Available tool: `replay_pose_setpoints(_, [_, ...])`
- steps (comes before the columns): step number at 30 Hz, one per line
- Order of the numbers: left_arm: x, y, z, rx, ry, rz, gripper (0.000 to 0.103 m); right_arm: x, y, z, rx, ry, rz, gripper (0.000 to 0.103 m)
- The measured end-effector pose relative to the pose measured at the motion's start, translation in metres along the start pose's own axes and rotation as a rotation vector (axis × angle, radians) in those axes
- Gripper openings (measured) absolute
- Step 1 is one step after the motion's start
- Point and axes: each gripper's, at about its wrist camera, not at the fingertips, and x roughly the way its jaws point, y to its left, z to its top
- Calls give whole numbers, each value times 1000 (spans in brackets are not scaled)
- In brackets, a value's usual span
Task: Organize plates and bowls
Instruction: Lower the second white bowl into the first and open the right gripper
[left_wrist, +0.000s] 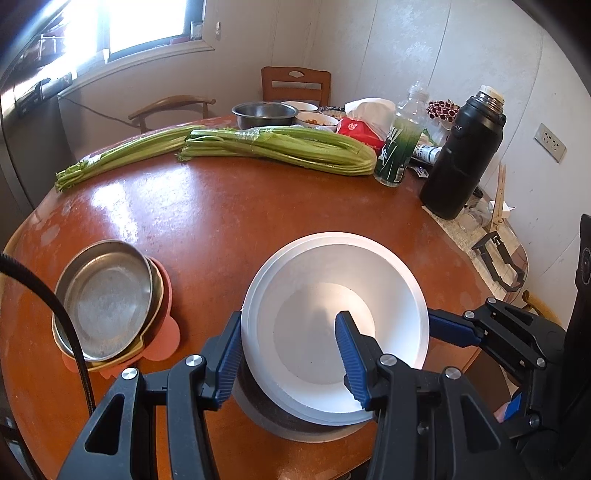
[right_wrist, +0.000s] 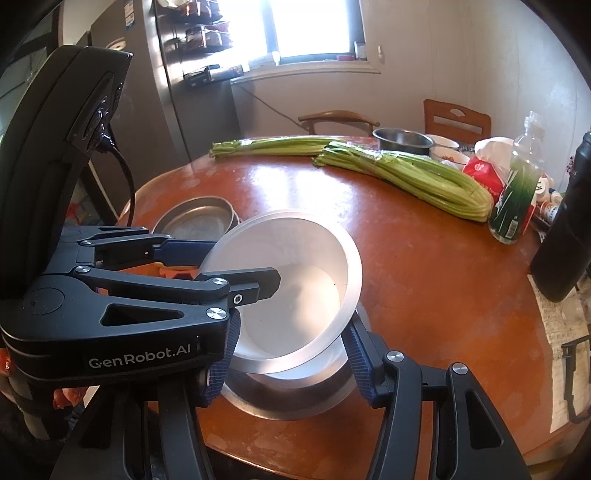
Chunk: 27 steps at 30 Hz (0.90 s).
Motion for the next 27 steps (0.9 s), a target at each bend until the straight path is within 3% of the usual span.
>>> replay_pose_setpoints(27, [13,5,-7,8,28,-12,50,9,6,-6,3,44,-12,59])
